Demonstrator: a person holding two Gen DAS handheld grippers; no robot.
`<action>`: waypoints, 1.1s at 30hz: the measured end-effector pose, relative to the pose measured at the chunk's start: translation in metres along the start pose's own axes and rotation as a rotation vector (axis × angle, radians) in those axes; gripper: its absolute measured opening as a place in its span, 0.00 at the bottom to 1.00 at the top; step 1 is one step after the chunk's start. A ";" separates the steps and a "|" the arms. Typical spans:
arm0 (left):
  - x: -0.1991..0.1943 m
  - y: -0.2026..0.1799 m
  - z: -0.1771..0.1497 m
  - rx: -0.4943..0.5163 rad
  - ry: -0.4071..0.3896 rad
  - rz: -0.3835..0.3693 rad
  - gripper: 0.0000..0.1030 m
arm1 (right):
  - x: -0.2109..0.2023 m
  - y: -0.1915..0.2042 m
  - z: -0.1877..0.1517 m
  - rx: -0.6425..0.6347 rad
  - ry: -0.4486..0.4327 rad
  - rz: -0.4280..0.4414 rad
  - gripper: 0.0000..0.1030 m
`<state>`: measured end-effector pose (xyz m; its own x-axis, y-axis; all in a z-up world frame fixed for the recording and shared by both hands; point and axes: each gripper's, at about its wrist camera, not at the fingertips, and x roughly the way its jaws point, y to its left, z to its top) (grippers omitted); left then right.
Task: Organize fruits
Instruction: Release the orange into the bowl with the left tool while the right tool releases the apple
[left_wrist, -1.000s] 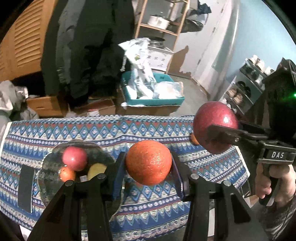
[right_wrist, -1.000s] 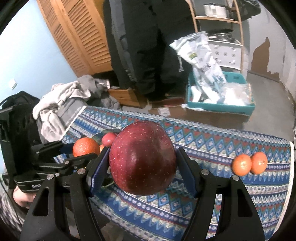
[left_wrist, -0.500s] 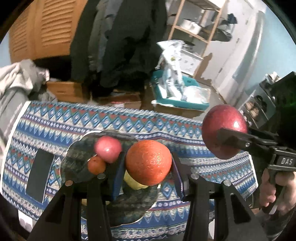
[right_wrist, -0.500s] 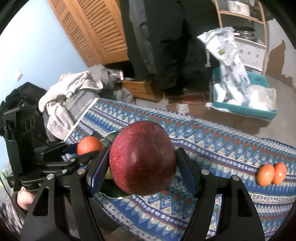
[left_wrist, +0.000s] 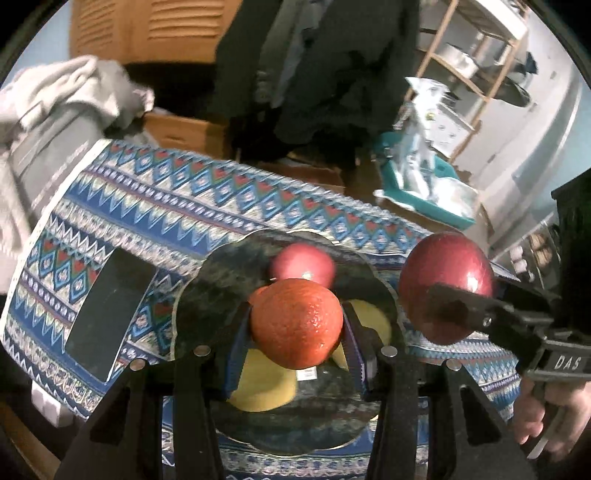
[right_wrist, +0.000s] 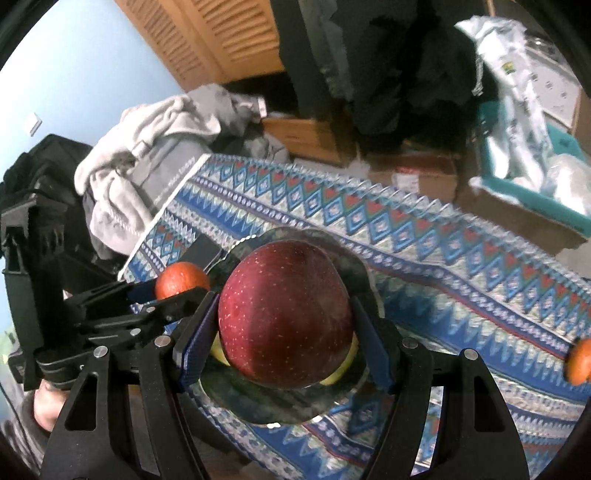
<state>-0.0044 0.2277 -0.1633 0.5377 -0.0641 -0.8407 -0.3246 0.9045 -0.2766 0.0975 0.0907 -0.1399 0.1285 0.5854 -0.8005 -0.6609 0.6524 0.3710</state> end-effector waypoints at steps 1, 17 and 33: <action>0.002 0.005 -0.001 -0.011 0.005 0.005 0.46 | 0.009 0.002 0.001 -0.002 0.014 0.001 0.70; 0.039 0.052 -0.011 -0.136 0.114 0.042 0.46 | 0.079 0.012 0.003 0.043 0.154 0.048 0.70; 0.047 0.047 -0.017 -0.117 0.147 0.079 0.57 | 0.075 0.008 0.003 0.058 0.145 0.054 0.70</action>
<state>-0.0081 0.2604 -0.2237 0.3899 -0.0635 -0.9187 -0.4538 0.8548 -0.2517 0.1040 0.1412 -0.1957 -0.0175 0.5475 -0.8366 -0.6200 0.6505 0.4386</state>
